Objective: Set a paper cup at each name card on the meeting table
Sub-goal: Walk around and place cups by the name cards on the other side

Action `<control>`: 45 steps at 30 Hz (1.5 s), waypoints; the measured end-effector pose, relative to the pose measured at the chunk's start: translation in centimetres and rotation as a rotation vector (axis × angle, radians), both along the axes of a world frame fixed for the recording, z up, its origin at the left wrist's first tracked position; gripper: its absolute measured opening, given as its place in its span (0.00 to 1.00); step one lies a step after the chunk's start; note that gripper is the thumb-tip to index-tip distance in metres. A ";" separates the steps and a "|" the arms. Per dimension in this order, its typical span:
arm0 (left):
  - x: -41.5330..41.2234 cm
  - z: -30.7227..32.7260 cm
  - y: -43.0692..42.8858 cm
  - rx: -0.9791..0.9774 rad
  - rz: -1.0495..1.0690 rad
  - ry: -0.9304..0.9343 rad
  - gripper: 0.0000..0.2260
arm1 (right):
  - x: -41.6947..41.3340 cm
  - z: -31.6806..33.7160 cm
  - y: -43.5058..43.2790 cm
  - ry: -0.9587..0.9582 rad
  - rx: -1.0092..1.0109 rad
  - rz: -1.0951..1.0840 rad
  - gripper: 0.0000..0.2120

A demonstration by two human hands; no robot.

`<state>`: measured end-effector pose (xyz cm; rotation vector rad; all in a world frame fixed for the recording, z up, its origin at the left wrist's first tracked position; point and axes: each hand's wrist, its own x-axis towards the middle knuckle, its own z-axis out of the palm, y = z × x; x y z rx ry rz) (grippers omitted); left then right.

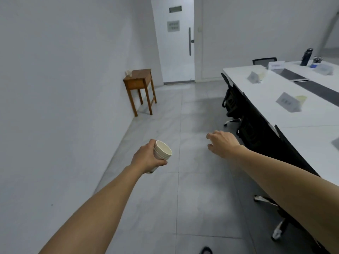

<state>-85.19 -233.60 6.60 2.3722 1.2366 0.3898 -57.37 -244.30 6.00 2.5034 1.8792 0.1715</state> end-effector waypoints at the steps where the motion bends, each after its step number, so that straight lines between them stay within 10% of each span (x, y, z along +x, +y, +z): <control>1: 1.7 -0.3 2.6 -0.004 -0.009 -0.006 0.33 | 1.6 -0.4 2.7 0.002 0.002 -0.008 0.17; 45: 62.3 -1.5 106.4 -0.055 -0.196 -0.003 0.36 | 59.6 0.1 103.3 0.066 -0.047 -0.185 0.18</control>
